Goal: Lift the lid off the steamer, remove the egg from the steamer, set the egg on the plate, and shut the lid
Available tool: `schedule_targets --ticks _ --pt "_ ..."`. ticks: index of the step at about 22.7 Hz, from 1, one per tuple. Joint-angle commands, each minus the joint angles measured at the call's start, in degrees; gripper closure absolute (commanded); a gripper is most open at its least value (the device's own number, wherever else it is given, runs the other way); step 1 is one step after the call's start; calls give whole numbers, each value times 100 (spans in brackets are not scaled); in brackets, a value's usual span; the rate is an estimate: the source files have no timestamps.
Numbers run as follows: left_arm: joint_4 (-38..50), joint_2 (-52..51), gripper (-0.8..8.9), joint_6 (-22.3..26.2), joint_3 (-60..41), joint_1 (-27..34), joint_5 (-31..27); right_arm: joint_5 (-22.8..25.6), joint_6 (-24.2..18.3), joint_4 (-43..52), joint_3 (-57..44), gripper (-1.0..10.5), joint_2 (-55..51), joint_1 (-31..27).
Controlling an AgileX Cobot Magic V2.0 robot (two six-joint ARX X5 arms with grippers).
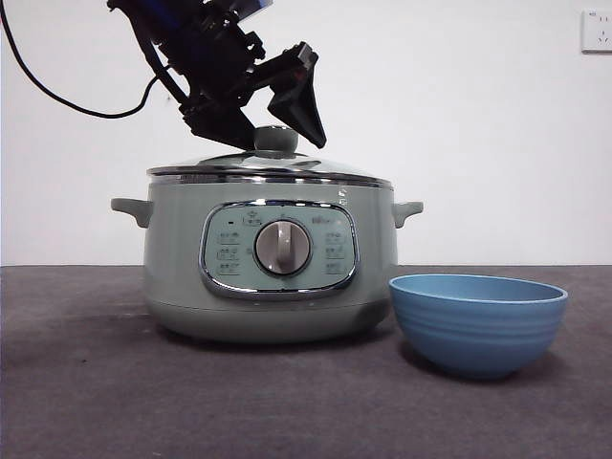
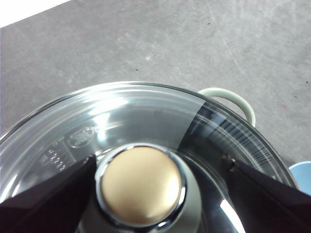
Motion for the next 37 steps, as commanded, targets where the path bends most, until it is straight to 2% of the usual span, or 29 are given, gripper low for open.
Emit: schedule_targets --ticks 1,10,15,21,23,24,25,28,29,37 --pt "-136 -85 373 0 -109 50 -9 -2 -20 31 7 627 -4 9" --pt "-527 -1060 373 0 -109 68 -4 -2 -20 26 7 627 -2 9" --pt "-1657 -2074 373 -50 -109 61 79 -24 -20 -146 7 627 -2 9" --pt "-3198 -3362 377 -323 -109 57 678 -33 -22 -973 7 632 76 9" --pt "-3624 -3742 382 -330 -109 57 863 -177 -33 -1255 7 636 114 9" --pt "-3816 -3912 420 -332 -109 57 931 -315 -44 -1366 7 637 151 9" --pt "-3985 -4068 501 -350 -109 57 942 -472 -44 -1469 7 658 168 9" --pt "-4354 -4402 833 -352 -109 57 940 -905 -46 -1650 7 909 234 9" --pt "-4465 -4494 815 -356 -109 57 940 -990 -48 -1676 7 972 251 9" --pt "-4826 -4701 818 -354 -109 57 929 -1051 -46 -1687 7 946 293 9"
